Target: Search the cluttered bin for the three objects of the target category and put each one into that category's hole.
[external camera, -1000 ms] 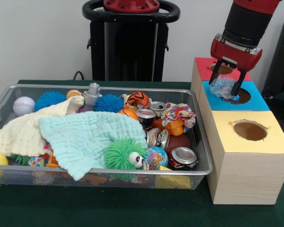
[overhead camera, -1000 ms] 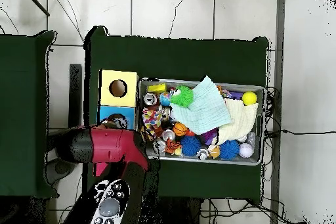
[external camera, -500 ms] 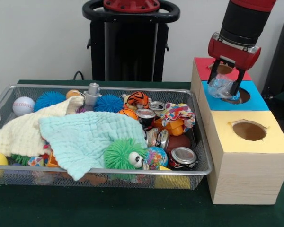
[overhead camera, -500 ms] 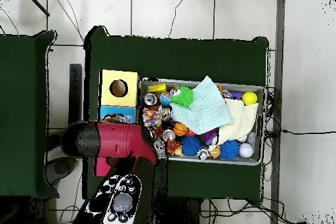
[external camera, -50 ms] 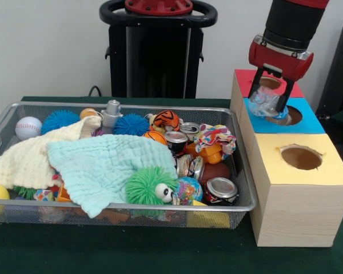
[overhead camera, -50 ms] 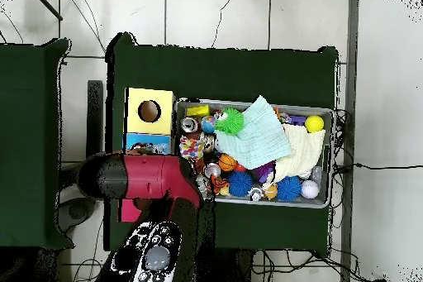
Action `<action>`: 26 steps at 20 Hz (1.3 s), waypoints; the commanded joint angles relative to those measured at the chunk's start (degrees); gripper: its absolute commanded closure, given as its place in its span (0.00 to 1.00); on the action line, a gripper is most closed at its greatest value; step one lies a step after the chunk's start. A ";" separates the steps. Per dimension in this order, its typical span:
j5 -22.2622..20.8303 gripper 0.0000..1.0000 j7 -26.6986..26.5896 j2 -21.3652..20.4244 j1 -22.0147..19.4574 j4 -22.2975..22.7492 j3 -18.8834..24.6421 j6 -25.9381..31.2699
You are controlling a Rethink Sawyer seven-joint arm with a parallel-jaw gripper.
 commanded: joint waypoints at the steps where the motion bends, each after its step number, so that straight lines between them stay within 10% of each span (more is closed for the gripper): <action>1: -6.48 0.00 0.24 0.70 -4.66 1.52 -0.93 -5.79; 26: -0.42 0.00 10.39 8.55 3.56 6.04 0.65 -14.18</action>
